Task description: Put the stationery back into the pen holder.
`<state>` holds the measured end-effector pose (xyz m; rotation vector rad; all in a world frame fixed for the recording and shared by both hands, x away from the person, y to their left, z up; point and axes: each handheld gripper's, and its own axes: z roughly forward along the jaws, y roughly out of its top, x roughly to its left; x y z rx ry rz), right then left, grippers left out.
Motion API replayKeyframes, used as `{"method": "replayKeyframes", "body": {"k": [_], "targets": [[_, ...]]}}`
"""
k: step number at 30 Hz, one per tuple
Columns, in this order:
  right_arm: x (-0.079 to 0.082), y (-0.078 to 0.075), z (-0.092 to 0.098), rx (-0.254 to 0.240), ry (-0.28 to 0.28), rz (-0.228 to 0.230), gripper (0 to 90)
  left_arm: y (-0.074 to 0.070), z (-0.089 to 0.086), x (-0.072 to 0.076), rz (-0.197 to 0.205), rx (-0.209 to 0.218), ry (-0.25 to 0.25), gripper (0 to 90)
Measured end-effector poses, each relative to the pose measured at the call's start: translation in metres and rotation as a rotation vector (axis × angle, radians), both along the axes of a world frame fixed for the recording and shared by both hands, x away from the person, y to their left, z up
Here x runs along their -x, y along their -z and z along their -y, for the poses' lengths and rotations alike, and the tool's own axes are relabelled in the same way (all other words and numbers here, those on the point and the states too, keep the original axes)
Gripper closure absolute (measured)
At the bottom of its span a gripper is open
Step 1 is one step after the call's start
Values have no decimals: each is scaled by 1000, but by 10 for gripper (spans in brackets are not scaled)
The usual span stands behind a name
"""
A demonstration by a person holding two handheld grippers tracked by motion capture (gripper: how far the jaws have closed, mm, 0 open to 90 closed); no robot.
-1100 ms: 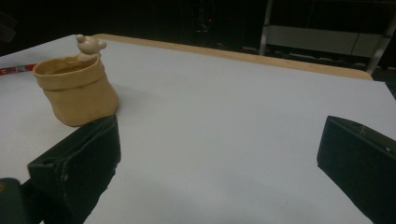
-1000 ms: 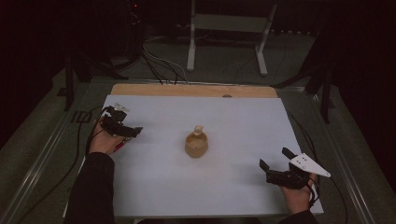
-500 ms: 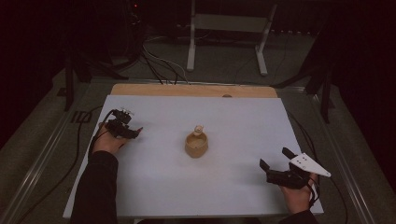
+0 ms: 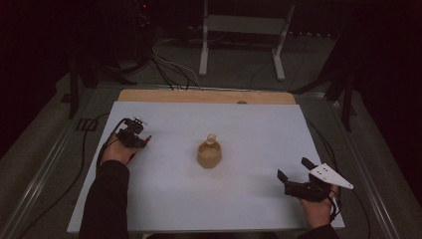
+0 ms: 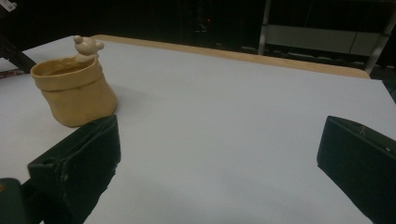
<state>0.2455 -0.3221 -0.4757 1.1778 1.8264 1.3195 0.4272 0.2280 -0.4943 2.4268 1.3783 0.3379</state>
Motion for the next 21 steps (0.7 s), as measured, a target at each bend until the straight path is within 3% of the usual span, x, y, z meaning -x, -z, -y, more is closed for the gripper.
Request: {"method": "replayKeyframes", "body": {"k": [10,21], "targets": [[0,0,-1,0,2,-1,2,-29,-3,5,79,67,1,810],[0,0,0,-4,5,-4,2,-54,10,7,156,116,31,810]]}}
